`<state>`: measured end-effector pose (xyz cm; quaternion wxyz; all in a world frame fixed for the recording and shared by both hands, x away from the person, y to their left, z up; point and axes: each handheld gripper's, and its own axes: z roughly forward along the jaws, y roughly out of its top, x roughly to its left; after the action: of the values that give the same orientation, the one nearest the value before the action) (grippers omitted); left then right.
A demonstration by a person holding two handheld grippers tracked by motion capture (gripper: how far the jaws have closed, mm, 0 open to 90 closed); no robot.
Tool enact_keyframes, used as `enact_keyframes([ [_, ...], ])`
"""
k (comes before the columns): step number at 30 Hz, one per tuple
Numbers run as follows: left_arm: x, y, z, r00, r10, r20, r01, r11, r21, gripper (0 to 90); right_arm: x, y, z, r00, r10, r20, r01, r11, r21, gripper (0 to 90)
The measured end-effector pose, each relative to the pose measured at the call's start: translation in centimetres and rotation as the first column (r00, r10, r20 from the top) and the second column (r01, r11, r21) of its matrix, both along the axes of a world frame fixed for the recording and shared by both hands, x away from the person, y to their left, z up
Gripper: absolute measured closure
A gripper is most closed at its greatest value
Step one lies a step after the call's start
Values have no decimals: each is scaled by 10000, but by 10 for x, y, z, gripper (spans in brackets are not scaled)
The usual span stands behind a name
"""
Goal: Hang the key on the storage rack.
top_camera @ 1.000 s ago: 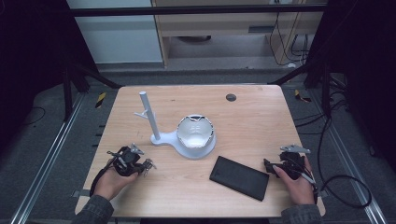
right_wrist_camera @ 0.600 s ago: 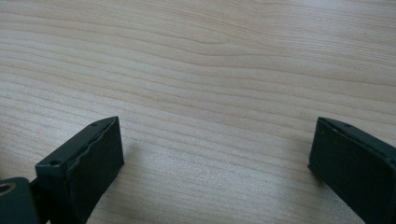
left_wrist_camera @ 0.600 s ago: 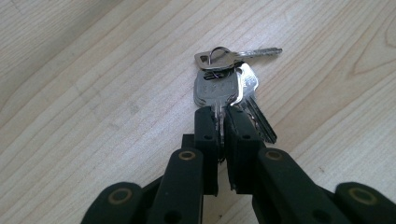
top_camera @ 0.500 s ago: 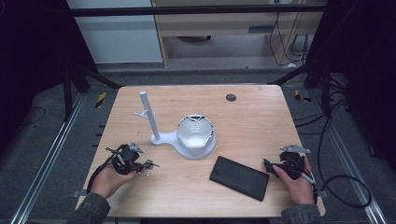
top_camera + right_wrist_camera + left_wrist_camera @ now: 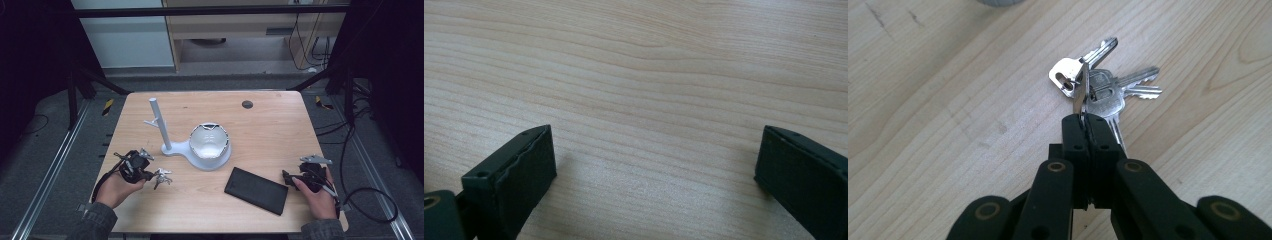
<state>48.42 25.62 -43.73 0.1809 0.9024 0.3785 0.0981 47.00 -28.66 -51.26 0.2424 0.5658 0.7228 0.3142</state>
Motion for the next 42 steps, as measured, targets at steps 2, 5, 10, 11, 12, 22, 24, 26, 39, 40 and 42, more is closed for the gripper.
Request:
enact_keyframes([
  [2, -1, 1, 6, 10000, 29, 73, -28, 9999, -133, 887, 0, 0, 0, 10000, 2, -1, -2, 10000, 2, 29],
  [5, -3, 5, 18, 9998, 46, 179, -41, 9996, -278, 887, 0, 0, 0, 10000, -1, -1, 1, 10000, 4, 29],
  [10, -7, 8, 38, 9994, -8, 356, 23, 9990, -442, 887, 0, 0, 0, 10000, 1, -3, -1, 10000, 7, 29],
  [11, -7, 8, 42, 9993, -63, 380, 79, 9991, -426, 887, 0, 0, 0, 10000, 5, -5, -5, 10000, 8, 28],
  [12, -7, 8, 42, 9993, -63, 380, 79, 9991, -426, 887, 0, 0, 0, 10000, 4, -5, -4, 10000, 10, 28],
  [22, -6, 6, 87, 9965, -159, 821, 178, 9996, -224, 886, 0, 0, 0, 10000, 13, -16, -13, 10000, -6, 25],
  [24, -5, 7, 96, 9956, -127, 926, 157, 9994, -312, 887, 0, 0, 0, 10000, 13, -16, -13, 10000, -8, 25],
  [26, -4, 7, 105, 9943, -82, 1067, 130, 9989, -440, 887, 0, 0, 0, 10000, 13, -17, -13, 10000, -8, 25],
  [39, 5, 12, 138, 9887, 141, 1491, -27, 9970, -769, 887, 1, 0, 0, 10000, 70, 19, -70, 10000, -56, 24],
  [40, 5, 12, 140, 9888, 131, 1486, -17, 9971, -763, 887, 1, 0, 0, 10000, 54, 3, -54, 10000, -31, 24],
  [42, 6, 12, 142, 9879, 96, 1551, 17, 9973, -729, 886, 1, 0, 0, 10000, 59, 3, -59, 10000, -35, 24],
])
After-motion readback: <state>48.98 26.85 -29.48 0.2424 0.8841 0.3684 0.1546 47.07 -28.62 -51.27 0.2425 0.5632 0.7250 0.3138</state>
